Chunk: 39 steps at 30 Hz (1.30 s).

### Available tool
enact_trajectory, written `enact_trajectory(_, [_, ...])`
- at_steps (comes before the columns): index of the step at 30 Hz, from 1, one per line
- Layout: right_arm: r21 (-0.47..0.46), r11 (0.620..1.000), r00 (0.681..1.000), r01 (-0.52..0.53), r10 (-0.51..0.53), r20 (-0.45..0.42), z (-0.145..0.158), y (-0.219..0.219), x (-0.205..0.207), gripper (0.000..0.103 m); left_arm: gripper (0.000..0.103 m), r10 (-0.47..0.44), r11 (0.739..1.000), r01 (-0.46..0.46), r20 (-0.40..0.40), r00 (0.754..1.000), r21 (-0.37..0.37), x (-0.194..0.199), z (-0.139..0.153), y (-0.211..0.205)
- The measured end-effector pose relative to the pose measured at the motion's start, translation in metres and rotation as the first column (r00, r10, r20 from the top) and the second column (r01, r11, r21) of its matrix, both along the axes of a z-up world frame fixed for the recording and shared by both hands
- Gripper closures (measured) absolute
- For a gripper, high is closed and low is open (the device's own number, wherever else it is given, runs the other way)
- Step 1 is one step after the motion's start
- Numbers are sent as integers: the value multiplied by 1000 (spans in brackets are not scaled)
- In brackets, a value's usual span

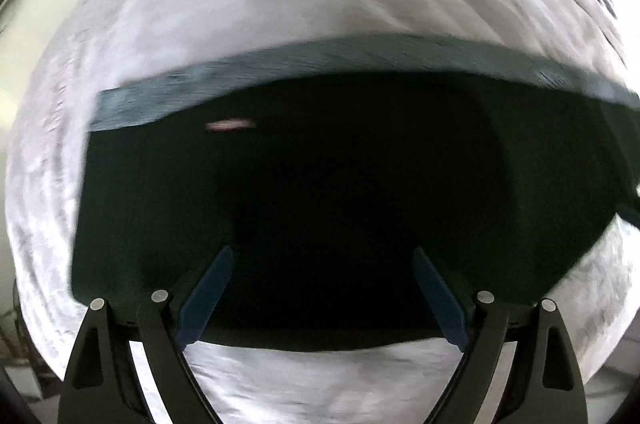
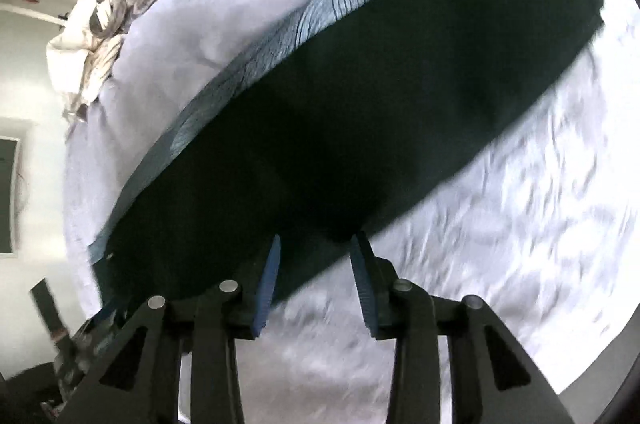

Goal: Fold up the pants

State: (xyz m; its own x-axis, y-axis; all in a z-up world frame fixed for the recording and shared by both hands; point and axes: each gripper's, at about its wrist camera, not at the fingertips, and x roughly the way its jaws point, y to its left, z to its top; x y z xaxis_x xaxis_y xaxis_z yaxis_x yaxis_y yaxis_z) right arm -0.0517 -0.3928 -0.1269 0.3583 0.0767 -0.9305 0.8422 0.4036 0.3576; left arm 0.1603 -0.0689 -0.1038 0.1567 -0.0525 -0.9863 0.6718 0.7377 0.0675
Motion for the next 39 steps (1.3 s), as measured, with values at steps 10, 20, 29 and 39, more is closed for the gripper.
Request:
enact_trajectory(10, [99, 995, 997, 8, -1, -73, -14, 4, -28, 63, 11, -63, 994, 66, -39, 997, 81, -31, 1, -16])
enact_trajectory(20, [115, 993, 998, 19, -12, -56, 8, 27, -73, 46, 11, -132, 987, 140, -95, 987, 74, -86, 39, -35])
enact_trajectory(29, [125, 987, 995, 103, -101, -28, 10, 4, -115, 46, 11, -206, 972, 215, -104, 973, 93, -127, 43, -81])
enact_trajectory(39, [49, 946, 939, 322, -325, 111, 16, -137, -192, 46, 11, -103, 994, 107, -91, 990, 38, -128, 46, -190])
